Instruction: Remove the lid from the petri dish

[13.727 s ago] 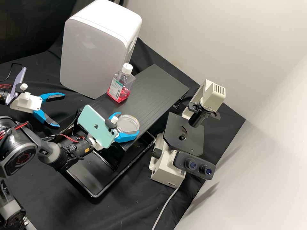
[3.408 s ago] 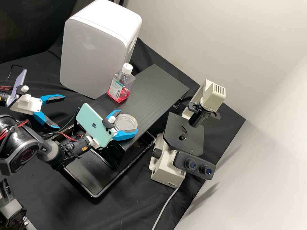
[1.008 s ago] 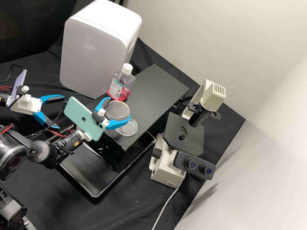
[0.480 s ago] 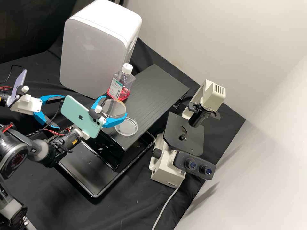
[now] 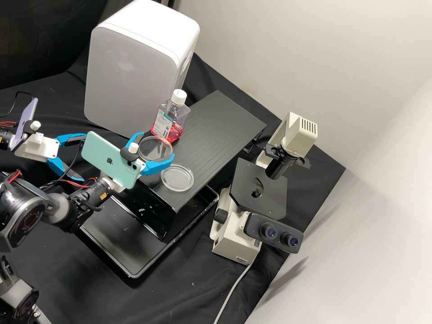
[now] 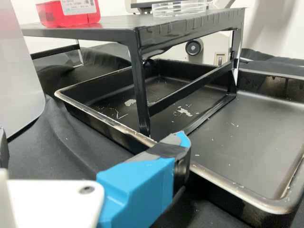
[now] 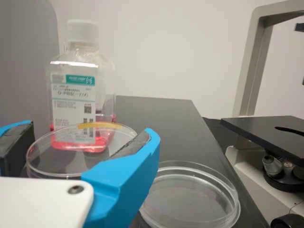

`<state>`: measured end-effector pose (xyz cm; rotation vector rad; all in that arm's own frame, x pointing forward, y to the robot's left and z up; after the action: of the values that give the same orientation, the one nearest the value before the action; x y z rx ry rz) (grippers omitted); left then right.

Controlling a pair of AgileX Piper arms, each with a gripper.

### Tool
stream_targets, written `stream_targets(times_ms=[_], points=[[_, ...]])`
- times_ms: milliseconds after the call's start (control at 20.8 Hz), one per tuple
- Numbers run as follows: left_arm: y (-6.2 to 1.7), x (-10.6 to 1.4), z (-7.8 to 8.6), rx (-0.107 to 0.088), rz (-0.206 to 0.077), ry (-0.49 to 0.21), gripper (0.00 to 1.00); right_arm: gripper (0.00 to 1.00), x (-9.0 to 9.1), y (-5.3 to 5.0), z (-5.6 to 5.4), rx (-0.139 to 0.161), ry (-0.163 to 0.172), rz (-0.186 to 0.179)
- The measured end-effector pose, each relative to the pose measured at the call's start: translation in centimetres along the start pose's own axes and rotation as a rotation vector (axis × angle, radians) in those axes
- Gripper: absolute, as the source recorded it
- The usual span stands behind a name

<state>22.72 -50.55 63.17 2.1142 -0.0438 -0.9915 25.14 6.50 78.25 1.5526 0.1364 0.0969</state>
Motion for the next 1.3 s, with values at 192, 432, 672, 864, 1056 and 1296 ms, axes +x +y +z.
stream_targets(times_ms=[192, 432, 672, 864, 1056, 1296], points=[[0.0, 0.0, 0.0, 0.0, 0.0, 0.0, 1.0, 0.0, 0.2, -0.23, 0.22, -0.001, -0.013, -0.003], [0.0, 0.0, 0.0, 0.0, 0.0, 0.0, 1.0, 0.0, 0.46, -0.74, 0.4, -0.012, -0.026, -0.028], [0.0, 0.0, 0.0, 0.0, 0.0, 0.0, 1.0, 0.0, 0.47, -0.72, 0.43, -0.022, -0.031, -0.026], [0.0, 0.0, 0.0, 0.0, 0.0, 0.0, 1.0, 0.0, 0.47, -0.62, 0.55, -0.017, -0.04, -0.018], [0.0, 0.0, 0.0, 0.0, 0.0, 0.0, 1.0, 0.0, 0.48, -0.52, 0.65, -0.015, -0.047, -0.012], [0.0, 0.0, 0.0, 0.0, 0.0, 0.0, 1.0, 1.0, 0.48, -0.52, 0.65, -0.018, -0.047, -0.012]])
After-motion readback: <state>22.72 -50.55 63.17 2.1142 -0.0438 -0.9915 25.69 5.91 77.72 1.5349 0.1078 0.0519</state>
